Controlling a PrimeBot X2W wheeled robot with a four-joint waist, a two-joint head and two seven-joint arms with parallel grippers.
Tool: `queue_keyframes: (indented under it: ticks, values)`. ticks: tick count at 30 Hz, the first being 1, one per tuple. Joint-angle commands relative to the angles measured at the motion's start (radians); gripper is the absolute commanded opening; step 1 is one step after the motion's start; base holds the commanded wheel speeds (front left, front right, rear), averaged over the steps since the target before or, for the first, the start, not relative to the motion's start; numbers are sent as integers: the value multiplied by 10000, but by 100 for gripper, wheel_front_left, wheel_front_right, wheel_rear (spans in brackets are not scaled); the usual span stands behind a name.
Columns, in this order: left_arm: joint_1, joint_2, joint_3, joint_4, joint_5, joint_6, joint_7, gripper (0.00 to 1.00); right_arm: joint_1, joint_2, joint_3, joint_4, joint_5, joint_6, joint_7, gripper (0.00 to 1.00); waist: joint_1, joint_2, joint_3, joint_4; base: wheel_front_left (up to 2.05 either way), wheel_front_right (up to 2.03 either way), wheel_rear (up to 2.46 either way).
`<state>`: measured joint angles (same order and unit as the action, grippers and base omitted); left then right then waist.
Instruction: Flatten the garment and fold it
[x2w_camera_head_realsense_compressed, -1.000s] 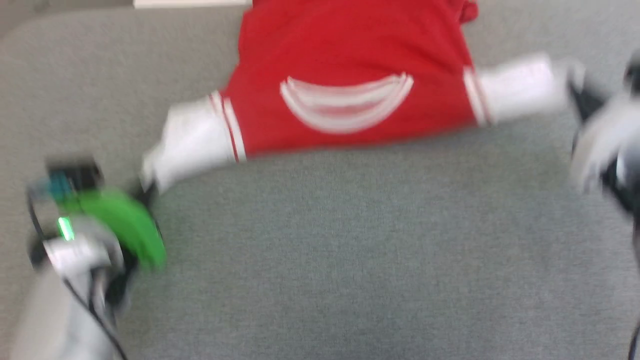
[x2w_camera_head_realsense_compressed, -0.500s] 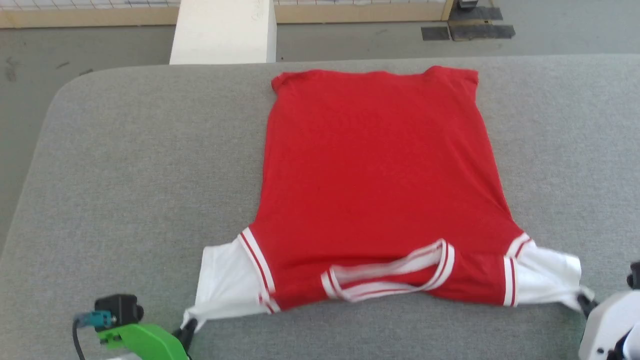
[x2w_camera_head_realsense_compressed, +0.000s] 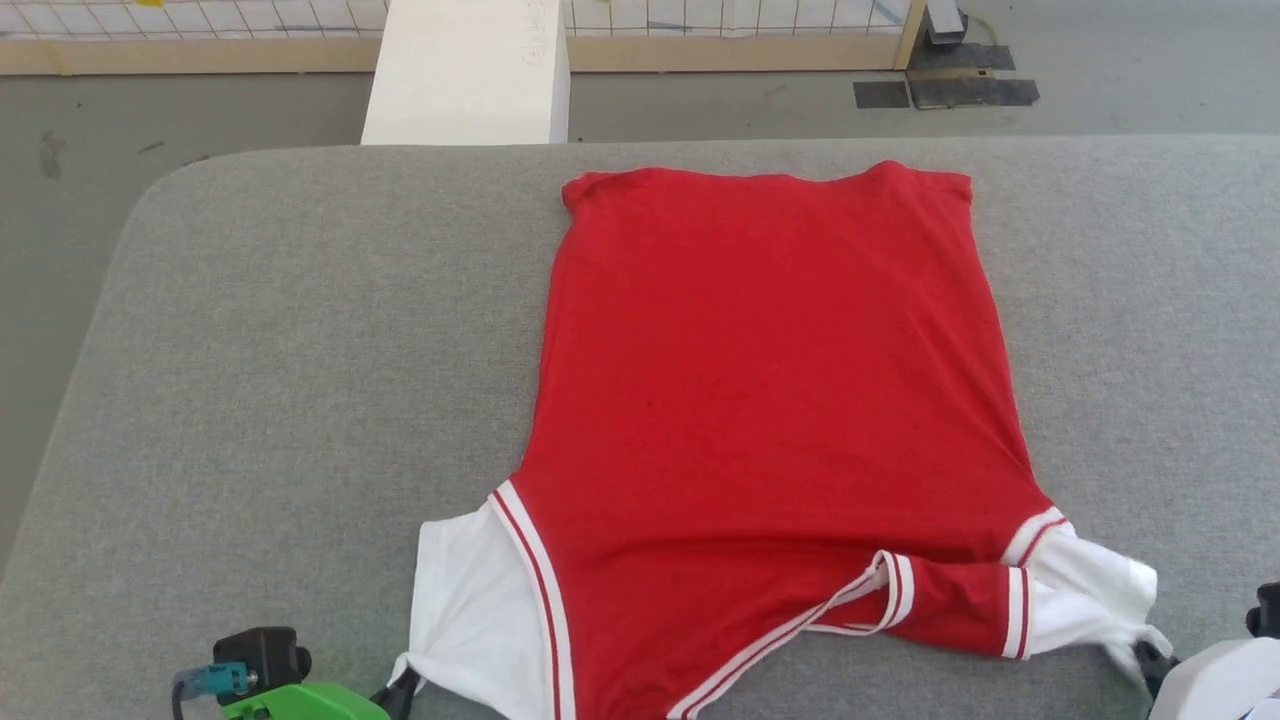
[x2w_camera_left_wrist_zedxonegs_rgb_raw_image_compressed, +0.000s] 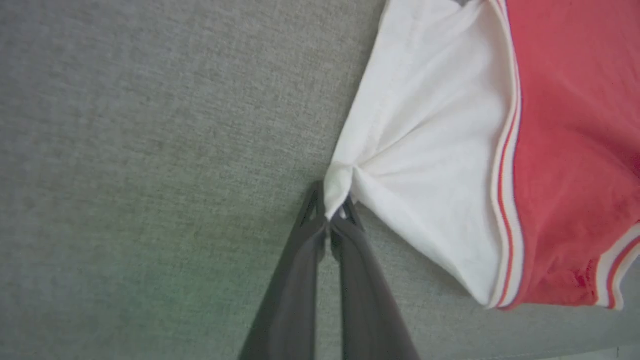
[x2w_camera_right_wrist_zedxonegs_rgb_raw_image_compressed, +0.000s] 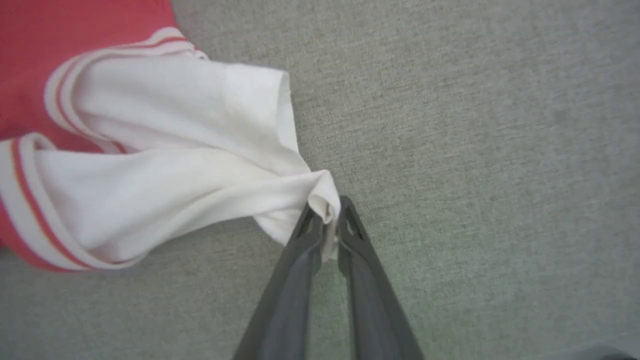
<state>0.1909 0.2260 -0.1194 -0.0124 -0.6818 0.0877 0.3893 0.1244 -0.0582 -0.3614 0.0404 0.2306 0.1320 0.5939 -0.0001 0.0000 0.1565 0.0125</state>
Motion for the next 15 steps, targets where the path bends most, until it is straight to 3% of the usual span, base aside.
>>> queue_keyframes:
  ticks: [1,9,15]
  values:
    - [212,-66,-71,43,-88,-83,-79,0,120,65,58,-145,103,-13,-209,100,1,0,-32,28,0,0,0]
    - [-42,-227,-246,-220,55,-205,-522,0,-853,51,208,-1441,617,-13,-2531,100,1,0,-12,451,0,0,0]
    - [-535,-340,-596,-454,316,-279,-621,0,-2854,-553,216,-475,660,-13,-4165,100,1,0,386,1177,0,0,0]
